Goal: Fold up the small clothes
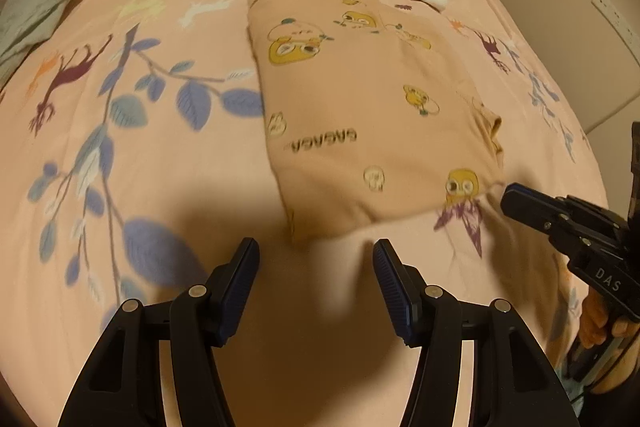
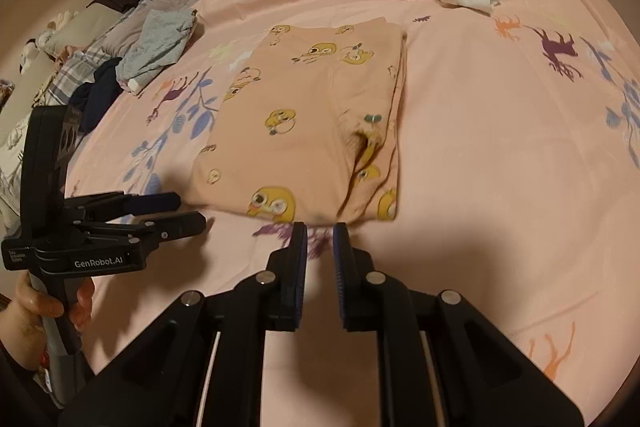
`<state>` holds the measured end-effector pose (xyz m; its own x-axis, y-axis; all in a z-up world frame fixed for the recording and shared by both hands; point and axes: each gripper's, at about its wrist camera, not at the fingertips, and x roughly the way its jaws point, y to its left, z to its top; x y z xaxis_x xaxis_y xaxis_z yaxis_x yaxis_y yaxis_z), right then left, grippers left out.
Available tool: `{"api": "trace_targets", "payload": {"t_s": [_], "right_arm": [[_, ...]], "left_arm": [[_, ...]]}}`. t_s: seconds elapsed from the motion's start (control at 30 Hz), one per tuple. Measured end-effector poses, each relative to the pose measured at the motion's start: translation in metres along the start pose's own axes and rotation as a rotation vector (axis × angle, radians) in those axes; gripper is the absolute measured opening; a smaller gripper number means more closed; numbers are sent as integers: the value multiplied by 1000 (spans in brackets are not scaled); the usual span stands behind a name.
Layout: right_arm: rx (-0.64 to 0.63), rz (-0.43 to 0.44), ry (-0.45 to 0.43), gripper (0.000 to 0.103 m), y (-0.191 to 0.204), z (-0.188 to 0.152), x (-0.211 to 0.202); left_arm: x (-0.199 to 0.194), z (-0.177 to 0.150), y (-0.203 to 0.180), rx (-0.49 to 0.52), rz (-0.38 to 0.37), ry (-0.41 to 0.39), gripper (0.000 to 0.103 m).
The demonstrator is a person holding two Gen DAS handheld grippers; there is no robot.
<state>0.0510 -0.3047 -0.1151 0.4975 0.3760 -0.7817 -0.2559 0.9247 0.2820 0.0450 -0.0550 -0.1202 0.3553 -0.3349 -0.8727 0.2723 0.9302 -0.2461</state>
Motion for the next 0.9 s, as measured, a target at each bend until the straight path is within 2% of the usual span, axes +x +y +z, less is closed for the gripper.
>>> {"api": "trace_targets", "payload": {"t_s": [0.3, 0.4, 0.43, 0.53, 0.57, 0.73, 0.9], "right_arm": [[40, 51, -14, 25, 15, -21, -19], [71, 69, -24, 35, 18, -27, -25], [86, 74, -29, 42, 20, -30, -27], [145, 94, -54, 49, 21, -37, -36], [170, 106, -67, 54, 21, -39, -39], [216, 123, -82, 58, 26, -47, -53], [215, 123, -110, 65, 35, -47, -67]], "left_arm": [[-32, -32, 11, -113, -53, -29, 58], [-43, -41, 13, -131, -65, -44, 58], [-48, -44, 15, -141, -70, -51, 59], [-58, -53, 20, -178, -86, -70, 69], [-61, -56, 20, -188, -89, -77, 70], [-78, -67, 25, -216, -106, -106, 70], [-99, -78, 30, -252, -143, -165, 86]]}}
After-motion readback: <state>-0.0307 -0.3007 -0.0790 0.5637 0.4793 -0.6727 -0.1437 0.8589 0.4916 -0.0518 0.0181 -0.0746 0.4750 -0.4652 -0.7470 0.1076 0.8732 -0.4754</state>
